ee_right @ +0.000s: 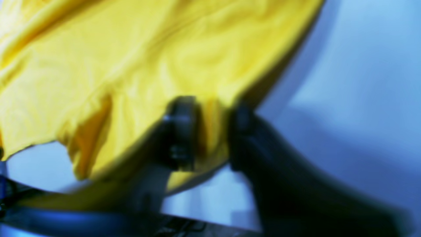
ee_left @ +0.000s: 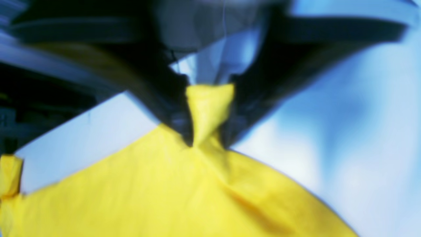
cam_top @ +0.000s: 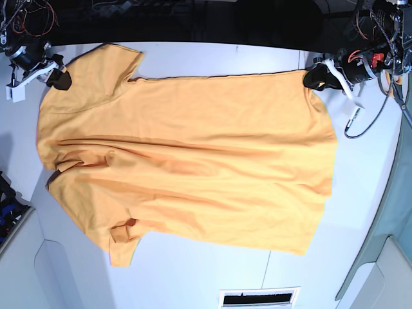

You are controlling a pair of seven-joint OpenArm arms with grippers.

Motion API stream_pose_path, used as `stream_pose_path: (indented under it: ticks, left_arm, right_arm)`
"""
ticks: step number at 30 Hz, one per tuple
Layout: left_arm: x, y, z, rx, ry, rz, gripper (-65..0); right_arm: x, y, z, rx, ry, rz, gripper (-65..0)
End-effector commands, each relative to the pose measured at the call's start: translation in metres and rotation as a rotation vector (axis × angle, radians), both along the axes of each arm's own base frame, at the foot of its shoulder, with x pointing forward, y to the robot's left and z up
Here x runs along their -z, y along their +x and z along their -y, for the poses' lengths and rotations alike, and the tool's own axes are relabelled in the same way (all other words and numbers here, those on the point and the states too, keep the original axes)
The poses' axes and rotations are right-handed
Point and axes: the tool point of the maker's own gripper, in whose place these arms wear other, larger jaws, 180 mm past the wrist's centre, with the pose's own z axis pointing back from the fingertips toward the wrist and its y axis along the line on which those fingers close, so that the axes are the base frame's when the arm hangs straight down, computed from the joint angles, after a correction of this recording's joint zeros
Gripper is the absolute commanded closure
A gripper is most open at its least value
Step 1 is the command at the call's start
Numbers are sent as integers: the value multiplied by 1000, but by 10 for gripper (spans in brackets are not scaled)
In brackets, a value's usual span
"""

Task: Layout the t-shirt on the table in an organized manner, then fold the t-shirt properly
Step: 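Grasp the shoulder corner with the left gripper and pull it outward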

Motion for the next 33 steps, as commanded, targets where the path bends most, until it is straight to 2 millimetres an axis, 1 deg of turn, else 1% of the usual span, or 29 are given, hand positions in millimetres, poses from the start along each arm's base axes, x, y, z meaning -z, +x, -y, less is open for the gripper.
stream_pose_path:
  ticks: [1,5,8,10,14,16,18,22,24,27,30,33]
  left_arm:
    - [4,-10,-8,22,41,-46,-7]
    - [-10,-2,-6,2,1,-15,0]
    - [-32,7,-6,-11,-30,35,0]
    - [-47,9,-12,-19,-19,79,0]
    - [-71,7,-23,-10,21,138,0]
    - [-79,4,-23,6,25,153,0]
    - [-83,0,-20,26,31,155,0]
    - [-87,-3,-17,35,22,160,0]
    - [-89,-1,-18,25,17,167,0]
    - [-98,4,-30,-18,20,197,0]
    - [-114,13,-50,-88,22,251,0]
    - [-125,17,-64,-134,27,290,0]
  right_arm:
    - [0,-4,2,-15,-7,-17,0]
    - [-3,-8,4,-6,25,-41,0]
    - [-8,-12,13,26,51,-52,0]
    - [-15,-17,23,65,73,-39,0]
    - [-28,-32,46,129,60,-23,0]
    - [-35,-42,52,138,38,-19,0]
    - [-41,-51,56,132,11,-21,0]
    - [-57,-65,54,89,-33,-15,0]
    - [-66,-70,50,58,-55,-10,0]
    - [-79,-74,44,9,-87,-1,0]
    - [-93,-77,41,-11,-121,21,0]
    - [-108,-73,42,-22,-156,58,0]
